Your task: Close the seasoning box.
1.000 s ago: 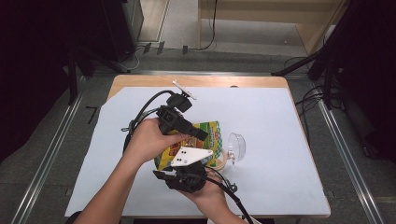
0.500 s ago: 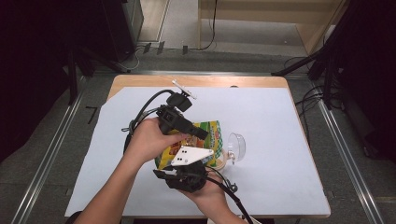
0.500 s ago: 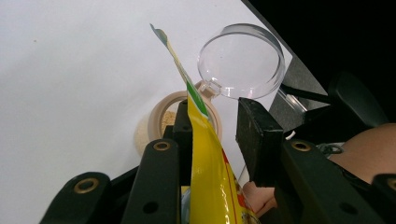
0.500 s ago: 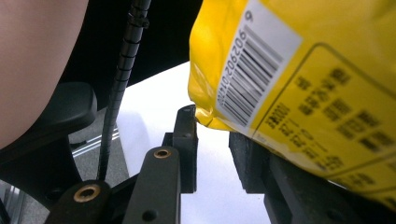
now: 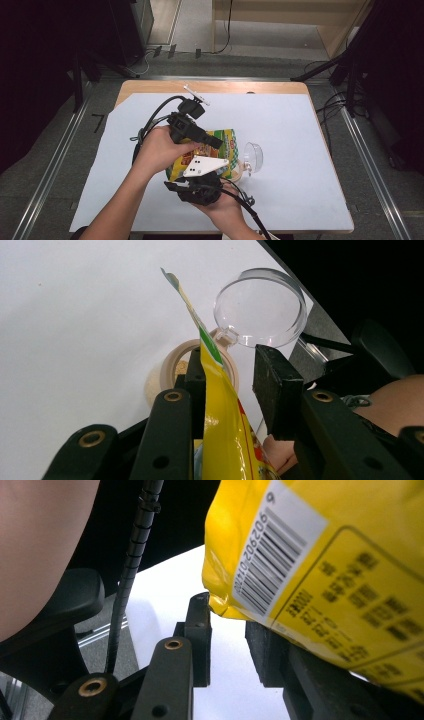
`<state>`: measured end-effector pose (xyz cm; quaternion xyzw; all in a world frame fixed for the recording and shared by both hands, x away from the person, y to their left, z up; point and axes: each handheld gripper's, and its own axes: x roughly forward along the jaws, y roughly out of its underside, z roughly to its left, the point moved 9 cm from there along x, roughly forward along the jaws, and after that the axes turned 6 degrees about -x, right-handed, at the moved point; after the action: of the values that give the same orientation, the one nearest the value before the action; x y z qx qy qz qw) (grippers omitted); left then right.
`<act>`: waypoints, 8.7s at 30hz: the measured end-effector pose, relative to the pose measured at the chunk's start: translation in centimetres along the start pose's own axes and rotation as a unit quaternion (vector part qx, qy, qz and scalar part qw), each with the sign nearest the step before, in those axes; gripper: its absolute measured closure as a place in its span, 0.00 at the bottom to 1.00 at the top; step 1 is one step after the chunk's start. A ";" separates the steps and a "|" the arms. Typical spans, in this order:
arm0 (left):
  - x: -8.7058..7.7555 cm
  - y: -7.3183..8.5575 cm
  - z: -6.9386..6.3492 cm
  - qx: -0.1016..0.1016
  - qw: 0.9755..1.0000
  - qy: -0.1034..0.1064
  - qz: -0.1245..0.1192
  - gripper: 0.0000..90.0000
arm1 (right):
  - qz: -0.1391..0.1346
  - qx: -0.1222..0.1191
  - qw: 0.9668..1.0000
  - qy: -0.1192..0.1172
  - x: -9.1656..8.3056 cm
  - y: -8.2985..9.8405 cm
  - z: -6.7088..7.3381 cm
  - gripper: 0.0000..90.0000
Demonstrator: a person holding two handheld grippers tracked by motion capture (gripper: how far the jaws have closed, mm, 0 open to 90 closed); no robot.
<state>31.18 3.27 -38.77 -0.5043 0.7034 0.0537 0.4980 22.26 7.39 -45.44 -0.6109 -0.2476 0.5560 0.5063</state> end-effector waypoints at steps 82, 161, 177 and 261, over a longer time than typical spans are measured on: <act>0.4 -0.6 -0.3 -0.007 1.000 0.011 0.002 0.77 | -0.001 0.007 1.000 0.007 -0.1 -0.2 -0.6 0.83; 0.9 -0.4 -0.3 -0.006 1.000 0.006 0.008 0.78 | 0.003 0.006 1.000 0.013 -0.1 0.0 -0.8 0.83; 0.5 -0.4 -0.8 0.006 1.000 -0.015 0.003 0.79 | -0.009 -0.001 1.000 0.015 -0.2 -0.2 -0.6 0.83; 0.3 -0.2 -1.0 0.018 1.000 -0.010 0.000 0.82 | -0.012 -0.003 1.000 0.004 0.0 -0.1 -0.1 0.78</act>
<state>30.72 2.39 -38.39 -0.4951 0.6990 0.0460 0.5139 22.42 7.39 -45.38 -0.6117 -0.2544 0.5466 0.5122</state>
